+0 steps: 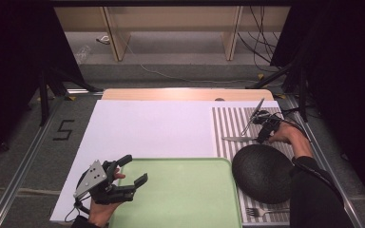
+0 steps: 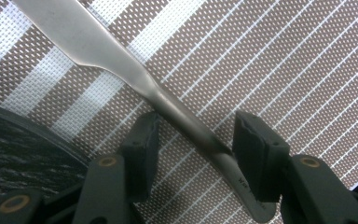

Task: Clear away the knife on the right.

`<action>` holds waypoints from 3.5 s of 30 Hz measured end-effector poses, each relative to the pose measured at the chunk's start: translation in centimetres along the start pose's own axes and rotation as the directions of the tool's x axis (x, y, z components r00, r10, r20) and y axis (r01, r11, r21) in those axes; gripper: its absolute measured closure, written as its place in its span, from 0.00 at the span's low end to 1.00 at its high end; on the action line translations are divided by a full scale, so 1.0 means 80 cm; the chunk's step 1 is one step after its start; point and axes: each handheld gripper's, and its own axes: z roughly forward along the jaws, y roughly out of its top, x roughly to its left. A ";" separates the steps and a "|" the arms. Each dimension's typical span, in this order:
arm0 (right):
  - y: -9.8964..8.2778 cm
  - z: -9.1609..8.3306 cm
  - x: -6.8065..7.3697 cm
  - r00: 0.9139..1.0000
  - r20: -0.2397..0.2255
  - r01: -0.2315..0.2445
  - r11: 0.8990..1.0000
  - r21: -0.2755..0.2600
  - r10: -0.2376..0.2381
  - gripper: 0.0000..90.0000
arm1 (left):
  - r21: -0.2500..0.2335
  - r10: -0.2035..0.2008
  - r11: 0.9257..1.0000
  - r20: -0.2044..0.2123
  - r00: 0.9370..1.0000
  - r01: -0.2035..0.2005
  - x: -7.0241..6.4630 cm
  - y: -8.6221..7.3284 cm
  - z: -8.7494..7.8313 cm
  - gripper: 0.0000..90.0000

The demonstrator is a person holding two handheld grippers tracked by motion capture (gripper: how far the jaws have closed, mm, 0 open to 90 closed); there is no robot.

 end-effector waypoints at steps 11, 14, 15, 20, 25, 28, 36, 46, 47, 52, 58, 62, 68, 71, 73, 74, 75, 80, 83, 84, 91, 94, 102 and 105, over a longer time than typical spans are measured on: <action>0.003 0.001 0.001 1.000 -0.010 0.018 1.000 0.004 -0.018 0.64 | 0.000 0.001 1.000 0.000 1.000 -0.001 0.000 0.000 0.000 0.18; 0.004 0.000 0.003 1.000 -0.014 0.024 1.000 0.011 -0.024 0.67 | 0.000 -0.001 1.000 -0.001 1.000 0.001 0.000 0.000 0.000 0.18; 0.004 0.000 0.003 0.999 -0.017 0.033 0.999 0.009 -0.033 0.68 | 0.001 -0.001 1.000 0.000 1.000 0.001 0.000 0.000 0.000 0.18; 0.006 0.000 0.006 0.999 -0.020 0.033 0.999 0.021 -0.033 0.73 | 0.000 0.001 1.000 -0.001 1.000 -0.001 0.000 0.000 0.000 0.18; 0.008 0.000 0.007 0.998 -0.029 0.065 0.998 0.025 -0.064 0.77 | 0.002 0.003 1.000 0.000 1.000 -0.003 0.000 0.000 0.000 0.18; 0.009 0.000 0.007 0.997 -0.029 0.072 0.997 0.035 -0.071 0.78 | 0.000 0.001 1.000 0.001 1.000 -0.001 0.000 0.000 0.000 0.18; 0.009 -0.001 0.010 0.994 -0.044 0.097 0.994 0.040 -0.095 0.88 | 0.000 0.001 1.000 0.005 1.000 -0.001 0.000 0.000 0.000 0.18; 0.009 -0.003 0.016 0.989 -0.002 0.149 0.988 0.039 -0.149 0.89 | 0.001 0.000 1.000 0.002 1.000 0.000 0.000 0.000 0.000 0.18; 0.009 -0.004 0.014 0.985 0.016 0.170 0.985 0.039 -0.171 0.89 | 0.001 -0.001 1.000 0.002 1.000 0.001 0.000 0.000 0.001 0.18; 0.005 -0.019 0.010 0.988 0.055 0.143 0.990 -0.015 -0.142 0.89 | 0.002 0.000 1.000 0.003 1.000 0.000 0.000 0.000 0.001 0.18; 0.001 -0.053 0.005 0.993 0.059 0.110 0.986 -0.128 -0.103 0.89 | 0.002 0.001 1.000 0.000 1.000 -0.001 0.000 0.000 0.000 0.18; -0.004 -0.073 0.006 0.998 -0.009 0.064 0.968 -0.242 -0.068 0.89 | 0.002 0.002 1.000 -0.001 1.000 -0.002 0.000 0.000 0.001 0.18; -0.012 -0.091 0.018 0.978 -0.202 -0.034 0.911 -0.411 -0.054 0.89 | 0.002 0.003 1.000 -0.004 1.000 -0.003 0.000 0.000 0.000 0.18; -0.013 -0.095 0.027 0.964 -0.260 -0.076 0.888 -0.454 -0.050 0.89 | 0.001 0.005 1.000 -0.004 1.000 -0.005 0.000 0.000 0.000 0.18; -0.014 -0.097 0.032 0.954 -0.295 -0.104 0.874 -0.475 -0.047 0.89 | 0.002 0.007 1.000 -0.005 1.000 -0.006 0.000 0.000 0.000 0.18; -0.015 -0.099 0.034 0.949 -0.309 -0.111 0.865 -0.489 -0.054 0.89 | 0.002 0.006 1.000 -0.005 1.000 -0.006 0.000 0.000 0.000 0.18; -0.015 -0.099 0.036 0.945 -0.322 -0.121 0.860 -0.496 -0.053 0.89 | 0.000 0.003 1.000 -0.005 1.000 -0.003 0.000 0.000 0.000 0.18; -0.019 -0.100 0.046 0.922 -0.384 -0.171 0.824 -0.540 -0.060 0.89 | 0.001 0.007 1.000 -0.006 1.000 -0.007 0.000 0.000 0.000 0.18; -0.022 -0.099 0.055 0.904 -0.421 -0.193 0.806 -0.559 -0.076 0.89 | 0.002 0.009 1.000 -0.007 1.000 -0.009 0.000 0.000 0.000 0.18; -0.023 -0.099 0.058 0.899 -0.431 -0.200 0.801 -0.564 -0.078 0.89 | 0.000 0.008 1.000 -0.007 1.000 -0.008 0.000 0.000 0.000 0.18; -0.032 -0.098 0.086 0.835 -0.526 -0.244 0.750 -0.614 -0.159 0.89 | 0.000 0.013 1.000 -0.014 1.000 -0.013 0.000 0.001 -0.001 0.18; -0.037 -0.100 0.101 0.802 -0.564 -0.263 0.732 -0.629 -0.197 0.89 | -0.001 0.016 1.000 -0.017 1.000 -0.016 0.000 0.001 -0.001 0.18; -0.037 -0.117 0.130 0.783 -0.571 -0.250 0.717 -0.651 -0.246 0.89 | -0.001 0.018 1.000 -0.018 1.000 -0.018 0.000 0.001 -0.001 0.18; -0.036 -0.118 0.137 0.780 -0.575 -0.249 0.719 -0.649 -0.249 0.89 | -0.001 0.018 1.000 -0.019 1.000 -0.018 0.000 0.001 -0.002 0.18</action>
